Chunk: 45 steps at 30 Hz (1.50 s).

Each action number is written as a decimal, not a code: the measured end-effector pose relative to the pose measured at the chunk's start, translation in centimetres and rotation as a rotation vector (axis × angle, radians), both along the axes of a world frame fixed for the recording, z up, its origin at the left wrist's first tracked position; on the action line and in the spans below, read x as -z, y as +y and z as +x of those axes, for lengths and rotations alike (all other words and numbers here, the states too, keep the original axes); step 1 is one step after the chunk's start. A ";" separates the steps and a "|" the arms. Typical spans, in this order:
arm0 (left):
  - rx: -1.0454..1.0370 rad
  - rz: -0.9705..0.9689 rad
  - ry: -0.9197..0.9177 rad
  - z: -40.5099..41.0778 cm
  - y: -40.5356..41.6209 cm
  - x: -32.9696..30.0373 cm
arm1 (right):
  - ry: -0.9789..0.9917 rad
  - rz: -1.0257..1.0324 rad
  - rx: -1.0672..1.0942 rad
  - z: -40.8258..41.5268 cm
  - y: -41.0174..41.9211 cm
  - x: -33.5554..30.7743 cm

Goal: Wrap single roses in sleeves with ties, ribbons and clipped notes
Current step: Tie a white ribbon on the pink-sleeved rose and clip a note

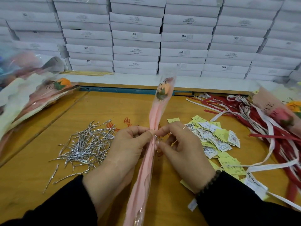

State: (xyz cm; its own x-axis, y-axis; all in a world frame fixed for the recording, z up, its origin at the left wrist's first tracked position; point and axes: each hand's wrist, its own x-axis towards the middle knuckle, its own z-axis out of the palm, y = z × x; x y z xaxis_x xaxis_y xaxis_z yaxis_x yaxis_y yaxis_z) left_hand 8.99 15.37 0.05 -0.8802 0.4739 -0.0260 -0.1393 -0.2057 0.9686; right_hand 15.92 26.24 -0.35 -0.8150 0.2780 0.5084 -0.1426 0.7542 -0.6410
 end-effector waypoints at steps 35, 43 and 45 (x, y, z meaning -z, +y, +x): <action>-0.045 -0.009 0.111 0.1 0.1 0.3 | -0.160 -0.886 -0.065 0.1 -1.0 -0.5; -0.055 -0.030 0.137 0.2 0.1 0.5 | -0.197 -0.940 -0.102 0.3 -1.2 -0.9; -0.050 -0.030 0.132 0.2 0.1 0.5 | -0.207 -0.946 -0.101 0.3 -1.3 -0.8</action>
State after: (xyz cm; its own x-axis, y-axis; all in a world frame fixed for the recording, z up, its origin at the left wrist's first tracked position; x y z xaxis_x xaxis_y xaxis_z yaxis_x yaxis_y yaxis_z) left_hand 9.17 15.46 -0.49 -0.8993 0.4303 0.0783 -0.0002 -0.1794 0.9838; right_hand 16.22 24.97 0.46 -0.9056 0.4217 -0.0448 0.0051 -0.0949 -0.9955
